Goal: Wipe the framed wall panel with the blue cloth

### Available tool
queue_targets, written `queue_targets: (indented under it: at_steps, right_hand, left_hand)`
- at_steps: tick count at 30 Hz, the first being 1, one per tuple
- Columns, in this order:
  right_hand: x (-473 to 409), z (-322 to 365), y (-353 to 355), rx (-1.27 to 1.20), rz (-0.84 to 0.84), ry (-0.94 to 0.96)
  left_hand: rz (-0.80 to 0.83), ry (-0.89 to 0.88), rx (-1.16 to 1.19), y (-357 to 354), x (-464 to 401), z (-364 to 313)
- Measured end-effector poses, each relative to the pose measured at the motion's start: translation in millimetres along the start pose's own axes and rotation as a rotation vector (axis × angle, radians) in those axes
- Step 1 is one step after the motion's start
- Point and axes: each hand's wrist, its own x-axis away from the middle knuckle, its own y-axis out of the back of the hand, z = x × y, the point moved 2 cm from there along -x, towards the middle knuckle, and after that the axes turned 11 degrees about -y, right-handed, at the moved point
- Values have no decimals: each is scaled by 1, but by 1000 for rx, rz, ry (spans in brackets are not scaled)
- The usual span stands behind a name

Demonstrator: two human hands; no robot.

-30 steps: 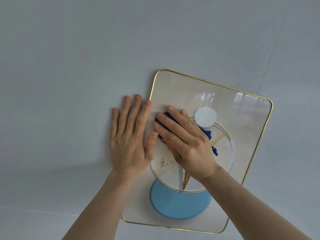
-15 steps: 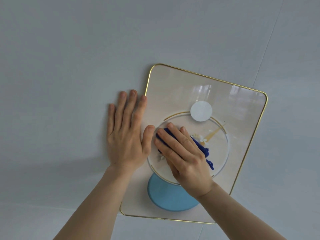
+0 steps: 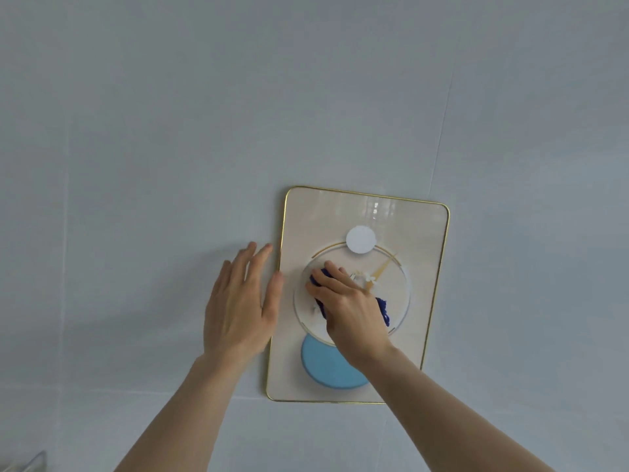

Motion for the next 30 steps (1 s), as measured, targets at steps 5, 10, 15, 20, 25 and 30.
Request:
queue_targets:
  at_steps: [5, 10, 15, 20, 25, 30]
  right_hand:
    - [30, -9, 44, -317, -23, -458]
    - [54, -27, 70, -612, 110, -856]
    - [73, -37, 94, -780, 154, -1001]
    - [89, -57, 118, -1024, 246, -1015]
    - [103, -83, 128, -1237, 347, -1045]
    - [119, -108, 135, -1030, 511, -1048]
  left_hand:
    - [6, 41, 28, 13, 33, -20]
    - [160, -44, 179, 7, 36, -62]
    - [444, -138, 396, -9, 28, -100]
    - [483, -113, 553, -25, 27, -123]
    - [469, -74, 571, -35, 23, -146]
    - [547, -109, 482, -46, 27, -156]
